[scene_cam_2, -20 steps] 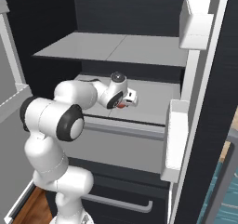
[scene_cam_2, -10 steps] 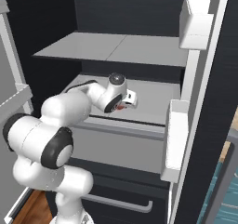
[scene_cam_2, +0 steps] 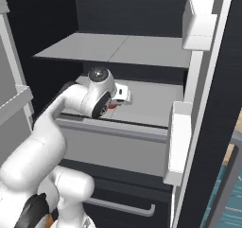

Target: Retrieve the apple and peach from the fridge and place them into the bowl on the dining table.

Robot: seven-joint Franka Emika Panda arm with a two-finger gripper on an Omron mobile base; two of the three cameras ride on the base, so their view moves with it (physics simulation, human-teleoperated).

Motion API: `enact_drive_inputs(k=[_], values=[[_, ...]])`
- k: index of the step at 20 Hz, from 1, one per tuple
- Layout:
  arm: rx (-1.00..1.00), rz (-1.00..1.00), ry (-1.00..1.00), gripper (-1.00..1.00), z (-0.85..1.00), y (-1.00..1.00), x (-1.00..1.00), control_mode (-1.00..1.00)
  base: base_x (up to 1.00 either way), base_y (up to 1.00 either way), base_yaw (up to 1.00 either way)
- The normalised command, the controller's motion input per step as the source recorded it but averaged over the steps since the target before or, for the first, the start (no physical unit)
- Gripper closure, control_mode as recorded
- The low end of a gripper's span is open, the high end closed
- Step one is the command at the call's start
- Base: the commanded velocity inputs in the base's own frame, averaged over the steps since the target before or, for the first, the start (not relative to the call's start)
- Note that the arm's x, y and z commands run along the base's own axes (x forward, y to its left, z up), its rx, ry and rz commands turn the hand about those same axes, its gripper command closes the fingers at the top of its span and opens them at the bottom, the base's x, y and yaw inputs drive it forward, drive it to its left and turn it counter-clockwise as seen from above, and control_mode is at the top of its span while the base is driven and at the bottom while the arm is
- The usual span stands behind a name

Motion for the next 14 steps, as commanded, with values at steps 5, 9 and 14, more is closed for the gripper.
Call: enact_drive_inputs(k=[5,9,14], values=[[-0.08,0.07,-0.15,1.00,1.00,0.00,-1.00,-1.00,0.00,0.00,0.00],[-0.04,0.10,-0.25,1.00,0.92,0.01,-1.00,-1.00,0.00,0.00,0.00],[-0.02,0.06,-0.15,1.00,0.42,0.04,-0.99,-1.00,0.00,0.00,0.00]])
